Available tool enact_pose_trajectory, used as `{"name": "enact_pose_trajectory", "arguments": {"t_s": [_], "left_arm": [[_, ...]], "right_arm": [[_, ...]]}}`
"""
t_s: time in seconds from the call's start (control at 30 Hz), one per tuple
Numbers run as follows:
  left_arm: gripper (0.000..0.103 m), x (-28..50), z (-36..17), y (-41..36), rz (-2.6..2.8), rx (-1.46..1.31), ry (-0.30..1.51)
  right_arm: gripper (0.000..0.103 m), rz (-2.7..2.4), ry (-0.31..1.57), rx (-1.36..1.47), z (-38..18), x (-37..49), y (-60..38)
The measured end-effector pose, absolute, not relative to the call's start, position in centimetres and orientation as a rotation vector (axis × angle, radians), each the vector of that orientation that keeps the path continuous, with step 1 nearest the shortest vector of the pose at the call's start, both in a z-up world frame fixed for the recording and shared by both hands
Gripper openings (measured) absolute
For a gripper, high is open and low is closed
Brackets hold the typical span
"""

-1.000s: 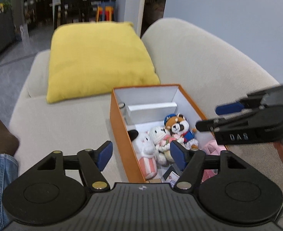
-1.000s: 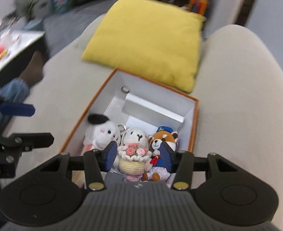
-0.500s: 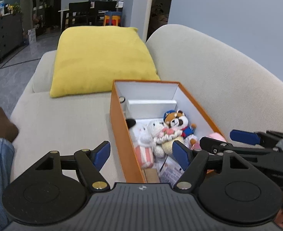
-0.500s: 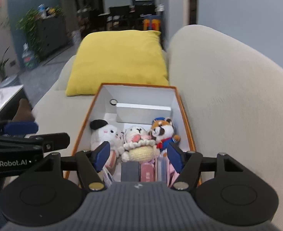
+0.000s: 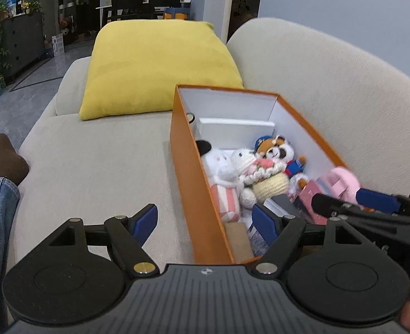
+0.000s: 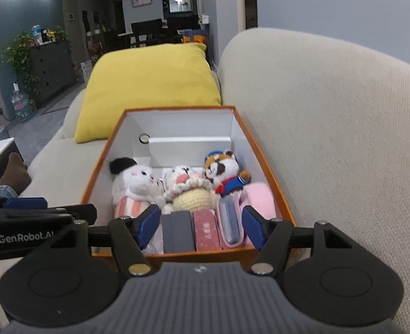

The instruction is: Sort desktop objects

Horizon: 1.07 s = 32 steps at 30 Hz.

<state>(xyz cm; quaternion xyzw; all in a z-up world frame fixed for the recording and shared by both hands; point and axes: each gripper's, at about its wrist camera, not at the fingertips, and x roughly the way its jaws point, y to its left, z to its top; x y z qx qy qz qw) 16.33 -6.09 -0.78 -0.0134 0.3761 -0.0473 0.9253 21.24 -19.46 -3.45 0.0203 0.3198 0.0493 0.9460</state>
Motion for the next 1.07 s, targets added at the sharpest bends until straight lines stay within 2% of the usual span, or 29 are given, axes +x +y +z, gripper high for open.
{"name": "enact_pose_trajectory", "arguments": {"t_s": [0.23,1.07], "left_arm": [[0.088,16.9,-1.5,-6.2,-0.086,-0.017,0.798],[0.088,17.2,-1.8,-6.6,-0.084,-0.028,0.818]], "right_arm": [[0.067,0.116,0.698,0.05,-4.0,21.8,-19.6],[0.067,0.173,0.686,0.114,-3.9,21.6,-20.5]]}}
